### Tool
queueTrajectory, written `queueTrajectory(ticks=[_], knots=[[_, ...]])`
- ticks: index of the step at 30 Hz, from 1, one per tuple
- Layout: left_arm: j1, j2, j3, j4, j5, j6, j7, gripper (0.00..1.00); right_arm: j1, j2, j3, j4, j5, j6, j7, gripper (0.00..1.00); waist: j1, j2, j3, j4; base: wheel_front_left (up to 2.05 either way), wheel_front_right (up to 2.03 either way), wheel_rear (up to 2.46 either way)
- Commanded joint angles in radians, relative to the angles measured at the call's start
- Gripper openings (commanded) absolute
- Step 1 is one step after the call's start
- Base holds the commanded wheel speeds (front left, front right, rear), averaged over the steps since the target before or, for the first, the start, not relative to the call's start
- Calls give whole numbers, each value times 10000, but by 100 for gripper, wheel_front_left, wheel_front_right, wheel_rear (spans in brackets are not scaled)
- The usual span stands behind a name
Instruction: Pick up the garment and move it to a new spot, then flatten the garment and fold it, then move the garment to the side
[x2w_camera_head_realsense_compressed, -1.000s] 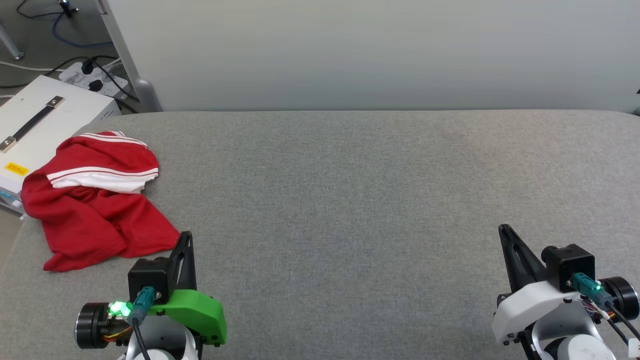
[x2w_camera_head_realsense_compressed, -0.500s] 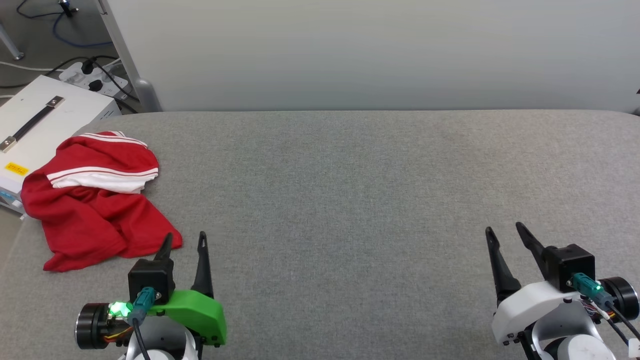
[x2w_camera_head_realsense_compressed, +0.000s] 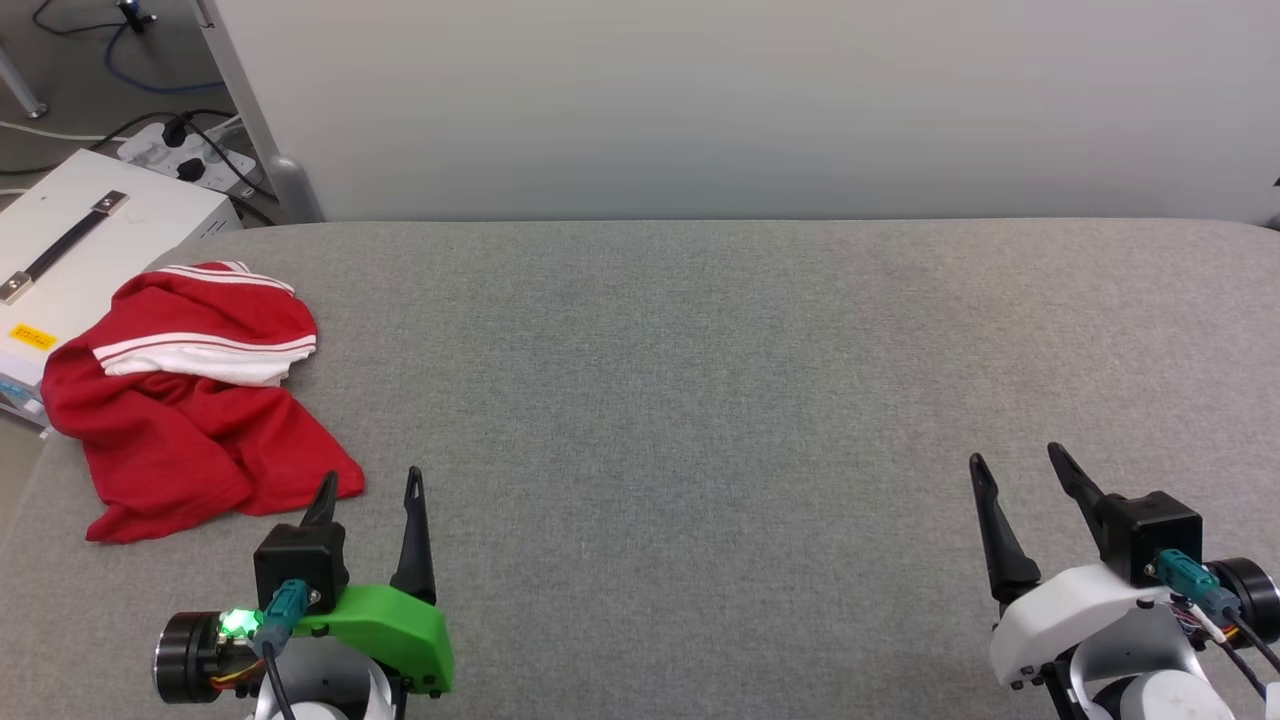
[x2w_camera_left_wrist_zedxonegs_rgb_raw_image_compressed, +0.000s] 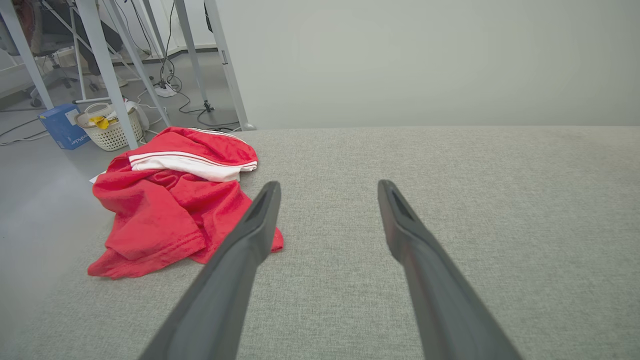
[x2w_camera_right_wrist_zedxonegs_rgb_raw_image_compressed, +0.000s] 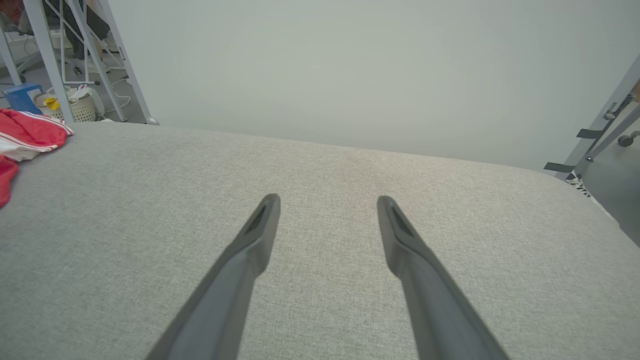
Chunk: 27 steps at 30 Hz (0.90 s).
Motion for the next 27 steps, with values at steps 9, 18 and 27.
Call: queueTrajectory(ticks=[9,18,27], knots=[[-21,-10,38,129,-233,-58,-275,100,-120,-5,-46,103,305,-2,-273,100,0,21,-6,-3,0,0,0],[-14,-14,74,60,-358,-114,-463,100,-148,-6,-86,-19,429,-2,-460,100,0,29,-11,2,0,0,0],[16,-18,44,115,-498,-157,-651,100,-158,-7,-76,94,457,-3,-647,100,0,37,5,10,0,0,0]])
